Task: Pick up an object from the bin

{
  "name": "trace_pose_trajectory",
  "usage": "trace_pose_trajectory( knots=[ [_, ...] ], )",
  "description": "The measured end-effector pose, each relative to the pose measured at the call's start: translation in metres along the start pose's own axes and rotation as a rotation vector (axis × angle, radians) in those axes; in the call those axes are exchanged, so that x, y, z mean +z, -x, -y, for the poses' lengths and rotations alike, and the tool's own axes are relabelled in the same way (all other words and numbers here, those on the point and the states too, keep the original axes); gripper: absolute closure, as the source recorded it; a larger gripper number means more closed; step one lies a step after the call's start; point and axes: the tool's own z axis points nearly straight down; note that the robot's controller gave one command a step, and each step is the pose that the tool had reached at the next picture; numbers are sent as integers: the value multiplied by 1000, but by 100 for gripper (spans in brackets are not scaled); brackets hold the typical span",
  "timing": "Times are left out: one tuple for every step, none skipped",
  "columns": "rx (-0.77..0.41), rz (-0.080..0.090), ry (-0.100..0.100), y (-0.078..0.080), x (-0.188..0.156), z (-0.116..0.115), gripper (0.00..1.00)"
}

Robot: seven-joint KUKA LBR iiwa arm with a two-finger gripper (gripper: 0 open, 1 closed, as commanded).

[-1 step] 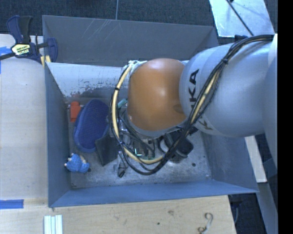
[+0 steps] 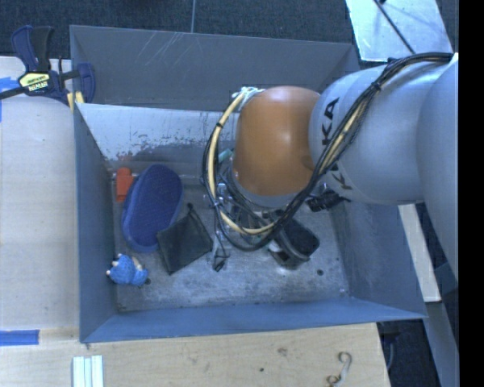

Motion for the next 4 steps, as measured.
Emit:
trace_pose_trajectory(
  knots=[
    [84,-1,2,14,79,-4,0],
    [85,7,5,17,74,-5,100],
    [62,10,5,0,-47,-5,100],
    [59,10,6,2,-111,-7,100]
  ],
)
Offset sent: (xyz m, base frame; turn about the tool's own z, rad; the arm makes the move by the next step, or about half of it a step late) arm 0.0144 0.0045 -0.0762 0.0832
